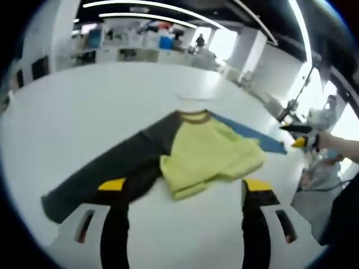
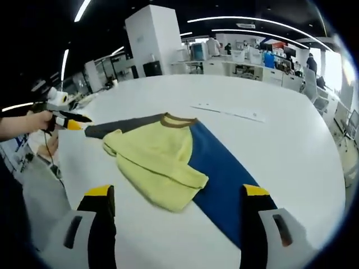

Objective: Fold the garment on the visible template until the final outline fits inside the template.

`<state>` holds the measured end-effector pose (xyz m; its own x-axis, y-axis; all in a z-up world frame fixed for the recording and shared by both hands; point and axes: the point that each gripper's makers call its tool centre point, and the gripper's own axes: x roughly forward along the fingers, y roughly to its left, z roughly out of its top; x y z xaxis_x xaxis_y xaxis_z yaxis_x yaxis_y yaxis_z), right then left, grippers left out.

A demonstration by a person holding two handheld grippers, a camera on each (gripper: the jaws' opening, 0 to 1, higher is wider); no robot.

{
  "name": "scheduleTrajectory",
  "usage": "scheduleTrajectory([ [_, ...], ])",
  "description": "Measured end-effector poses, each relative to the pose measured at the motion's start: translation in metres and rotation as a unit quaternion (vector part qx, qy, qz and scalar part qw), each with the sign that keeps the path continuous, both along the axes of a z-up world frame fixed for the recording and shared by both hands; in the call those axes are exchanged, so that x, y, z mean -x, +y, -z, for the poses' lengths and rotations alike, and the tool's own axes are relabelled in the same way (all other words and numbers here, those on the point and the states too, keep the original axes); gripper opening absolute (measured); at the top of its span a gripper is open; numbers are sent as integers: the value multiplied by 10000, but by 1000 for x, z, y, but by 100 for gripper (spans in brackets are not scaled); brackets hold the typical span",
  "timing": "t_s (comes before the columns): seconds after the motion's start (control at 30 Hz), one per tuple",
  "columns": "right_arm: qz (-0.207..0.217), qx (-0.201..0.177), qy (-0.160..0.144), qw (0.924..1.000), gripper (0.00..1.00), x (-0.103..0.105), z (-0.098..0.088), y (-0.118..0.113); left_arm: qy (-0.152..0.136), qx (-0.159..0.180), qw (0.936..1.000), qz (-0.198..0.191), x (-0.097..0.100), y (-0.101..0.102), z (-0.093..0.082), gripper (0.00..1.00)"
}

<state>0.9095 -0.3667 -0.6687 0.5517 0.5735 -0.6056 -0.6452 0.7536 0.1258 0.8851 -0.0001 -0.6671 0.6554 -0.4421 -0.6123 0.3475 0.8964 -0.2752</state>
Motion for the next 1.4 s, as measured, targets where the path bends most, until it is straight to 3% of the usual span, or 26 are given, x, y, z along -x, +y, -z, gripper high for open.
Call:
scheduleTrajectory([
  [0.33, -20, -136, -30, 9999, 99, 36, -25, -1, -113, -145, 9996, 215, 43, -5, -23, 100],
  [0.8, 41, -301, -286, 9991, 100, 93, -67, -10, -334, -114, 9990, 261, 90, -6, -60, 100],
  [1.0, 219, -245, -326, 9989, 99, 112, -72, -24, -296, -140, 9991, 279, 111, -8, -62, 100],
  [1.1, 435, -416, -329, 9976, 99, 120, -77, -28, -288, -177, 9990, 286, 122, -11, -68, 100],
  [1.23, 449, -362, -324, 9978, 99, 133, -77, -29, -295, -164, 9990, 287, 134, -14, -76, 100],
  [1.4, 550, -381, -287, 9973, 99, 138, -74, -35, -287, -201, 9992, 212, 140, -10, -82, 100],
])
